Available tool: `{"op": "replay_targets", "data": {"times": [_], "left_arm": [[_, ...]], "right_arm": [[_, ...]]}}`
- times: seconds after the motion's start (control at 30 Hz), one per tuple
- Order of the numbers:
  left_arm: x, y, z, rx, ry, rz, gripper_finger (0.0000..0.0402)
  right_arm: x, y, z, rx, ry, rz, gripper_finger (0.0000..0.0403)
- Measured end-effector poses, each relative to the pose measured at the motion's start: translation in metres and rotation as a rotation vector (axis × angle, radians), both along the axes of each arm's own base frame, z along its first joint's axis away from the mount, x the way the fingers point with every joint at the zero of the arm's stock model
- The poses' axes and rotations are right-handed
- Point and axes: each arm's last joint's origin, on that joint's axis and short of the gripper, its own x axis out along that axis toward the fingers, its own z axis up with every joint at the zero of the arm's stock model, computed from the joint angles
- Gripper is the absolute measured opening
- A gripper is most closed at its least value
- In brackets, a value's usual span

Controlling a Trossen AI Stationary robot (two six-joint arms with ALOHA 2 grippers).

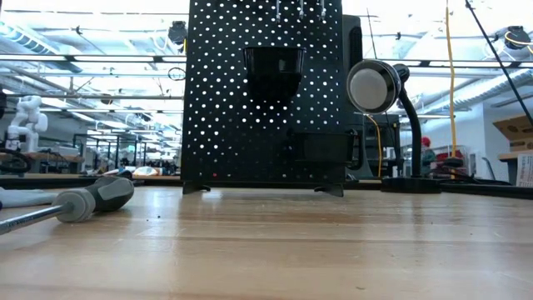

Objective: Hang tools onto peg board
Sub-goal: Hang the black pliers on the black pegboard

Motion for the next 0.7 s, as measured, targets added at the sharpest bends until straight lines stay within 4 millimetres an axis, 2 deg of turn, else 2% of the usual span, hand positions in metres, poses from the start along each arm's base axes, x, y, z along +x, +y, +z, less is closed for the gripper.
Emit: {"op": "replay_targets", "data": {"times": [0.37, 0.63, 0.7], "left_arm": [[0.0013, -0.0002, -0.0004, 0.014, 0.01, -0.027, 0.0093], [0.0041, -0.0046, 0.003, 0.047, -0.015, -0.092, 0.0031], [0.0053, -0.0072, 0.0042, 0.075, -0.019, -0.117, 0.003]], "right_arm": [[0.0, 0.0, 0.0, 0.0, 0.0, 0.0, 0.0151], [0.0, 0.0, -0.0001, 0.0, 0.0, 0.0, 0.0151], [0.0, 0.0, 0.0, 0.001, 0.0, 0.0, 0.0151]]}}
